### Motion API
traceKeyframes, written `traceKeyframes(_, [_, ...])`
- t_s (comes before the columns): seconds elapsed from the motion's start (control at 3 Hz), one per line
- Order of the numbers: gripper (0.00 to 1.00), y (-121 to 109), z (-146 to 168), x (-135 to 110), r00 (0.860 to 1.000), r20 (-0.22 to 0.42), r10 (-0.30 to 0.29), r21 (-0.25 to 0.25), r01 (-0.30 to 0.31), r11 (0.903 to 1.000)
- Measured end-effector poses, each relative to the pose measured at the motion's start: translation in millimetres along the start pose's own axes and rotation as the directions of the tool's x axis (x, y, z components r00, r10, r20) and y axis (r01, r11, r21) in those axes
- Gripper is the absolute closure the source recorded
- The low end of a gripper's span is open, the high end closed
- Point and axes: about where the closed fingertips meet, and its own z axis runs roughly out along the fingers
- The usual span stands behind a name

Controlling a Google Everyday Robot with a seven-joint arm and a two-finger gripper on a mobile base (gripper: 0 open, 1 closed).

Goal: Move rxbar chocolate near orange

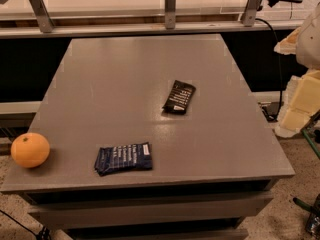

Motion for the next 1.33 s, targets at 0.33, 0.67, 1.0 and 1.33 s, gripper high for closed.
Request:
traceKeyframes(0.33, [0.0,0,0,0,1.0,0.0,0.0,0.0,0.0,1.0])
traceKeyframes(0.67, [0.0,-7,3,-7,1.0,0.018,-0.01,0.003,0.01,0.9999])
traceKeyframes(1.0, [0.0,-23,20,-33,0.996,0.061,-0.071,-0.025,0.073,0.997])
traceKeyframes(1.33, [0.0,-47,52,-80,0.977,0.138,-0.161,-0.079,0.173,0.9817])
